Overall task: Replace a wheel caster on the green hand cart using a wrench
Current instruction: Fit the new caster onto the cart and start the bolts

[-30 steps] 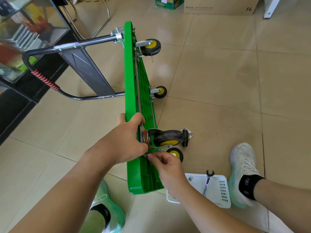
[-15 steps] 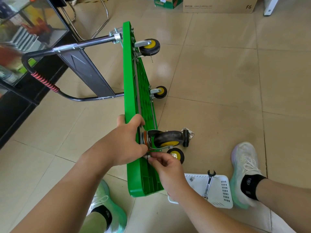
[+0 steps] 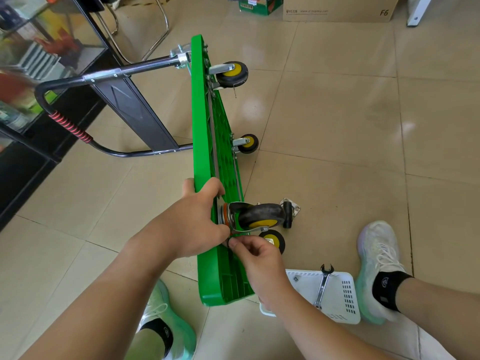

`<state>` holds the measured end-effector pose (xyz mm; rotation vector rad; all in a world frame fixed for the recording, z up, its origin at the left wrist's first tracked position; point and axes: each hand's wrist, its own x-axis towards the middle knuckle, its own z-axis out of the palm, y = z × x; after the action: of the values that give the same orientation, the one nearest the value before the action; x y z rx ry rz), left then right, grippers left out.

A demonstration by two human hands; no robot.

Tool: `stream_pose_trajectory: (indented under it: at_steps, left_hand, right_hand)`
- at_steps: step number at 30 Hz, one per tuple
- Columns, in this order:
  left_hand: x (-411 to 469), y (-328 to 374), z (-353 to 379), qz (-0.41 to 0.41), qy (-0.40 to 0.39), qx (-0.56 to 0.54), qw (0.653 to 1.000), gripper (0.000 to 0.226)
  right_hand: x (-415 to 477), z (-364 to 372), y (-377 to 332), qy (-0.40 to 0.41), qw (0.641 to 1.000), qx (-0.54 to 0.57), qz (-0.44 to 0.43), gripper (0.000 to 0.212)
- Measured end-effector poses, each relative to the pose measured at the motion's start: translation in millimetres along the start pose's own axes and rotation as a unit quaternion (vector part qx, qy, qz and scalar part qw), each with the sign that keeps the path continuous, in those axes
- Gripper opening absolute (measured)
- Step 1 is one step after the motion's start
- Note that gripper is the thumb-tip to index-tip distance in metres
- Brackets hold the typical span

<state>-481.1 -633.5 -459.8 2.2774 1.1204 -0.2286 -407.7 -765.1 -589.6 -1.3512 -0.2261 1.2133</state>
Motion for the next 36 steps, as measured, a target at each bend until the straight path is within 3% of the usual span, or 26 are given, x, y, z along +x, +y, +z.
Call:
stream_pose_trajectory:
  at_steps: [12,22,25,27,30,33,36]
  left_hand:
    - [-0.4,0.3,0.1,-0.006,-0.002,0.006,1.0,0.048]
    - [-0.7,-0.1,0.0,-0.006,0.007,0.011,1.0,0.047]
    - [-0.3,0.3,-0.2,-0.006,0.009,0.014,1.0,0.047]
    - [0.1,0.1,0.0,-0.007,0.008,0.016,1.0,0.048]
    - [-0.1,-0.3,0.6,-0.007,0.009,0.018,1.0,0.048]
    - [-0.2,0.3,0.6,-0.008,0.011,0.015,1.0,0.048]
    - [0.1,0.7,0.8,-0.007,0.011,0.013,1.0,0.049]
  right_hand:
    - [-0.8,0.1,-0.9,-0.001,0.999,0.028,0.021,0.011]
    - [2.1,-2.8,1.8,-0.013,1.0,0.004,0.026,0.004]
    - [3.4,-4.1,5.0,-0.013,0.999,-0.023,0.023,0.016]
    - [3.7,-5.3,6.2,-0.017,1.0,0.001,0.026,0.006]
    - [3.5,-4.4,4.9,-0.015,1.0,-0.002,0.013,0.004]
    - [4.7,-4.1,7.6,-0.007,1.0,-0.029,0.009,0.016]
    - [4.5,-3.4,7.7,-0.015,0.999,0.014,0.026,0.007]
